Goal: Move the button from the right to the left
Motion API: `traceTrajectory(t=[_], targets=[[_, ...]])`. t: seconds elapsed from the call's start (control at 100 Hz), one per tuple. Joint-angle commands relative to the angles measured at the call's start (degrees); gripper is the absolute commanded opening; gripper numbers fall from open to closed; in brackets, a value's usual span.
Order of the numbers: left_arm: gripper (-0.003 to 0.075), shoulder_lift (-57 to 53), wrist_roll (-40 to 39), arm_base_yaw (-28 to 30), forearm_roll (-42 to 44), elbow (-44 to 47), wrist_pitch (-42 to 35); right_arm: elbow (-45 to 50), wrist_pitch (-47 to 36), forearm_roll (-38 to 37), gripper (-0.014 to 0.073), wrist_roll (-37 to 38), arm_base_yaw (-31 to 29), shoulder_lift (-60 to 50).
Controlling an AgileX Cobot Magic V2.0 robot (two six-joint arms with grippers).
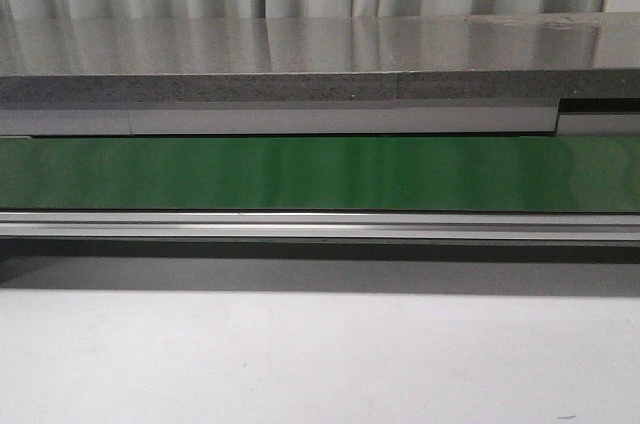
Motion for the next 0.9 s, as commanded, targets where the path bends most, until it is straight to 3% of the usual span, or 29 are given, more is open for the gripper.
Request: traceTrajectory(t=[0.0, 0.29, 0.39, 0.89], targets=[[-0.0020, -1.9, -2.5, -0.8, 1.4, 0.4, -6.3, -1.3, -4.9, -0.6, -0.0067, -0.1, 0.2, 0.7], [-0.0020, -8.1, -2.5, 0.4, 0.8, 9.8, -6.9, -1.3, -4.9, -0.6, -0.0067, -0.1, 0.2, 0.7], [-0.0020, -8.1, -2.1, 0.4, 0.8, 9.5, -3.0, -1.3, -4.9, -0.6, -0.0067, -0.1, 0.2, 0.7], [-0.0020, -8.1, -2.1, 0.4, 0.8, 9.5, -3.5, -1.3, -4.9, -0.6, -0.0067, -0.1, 0.2, 0.7]])
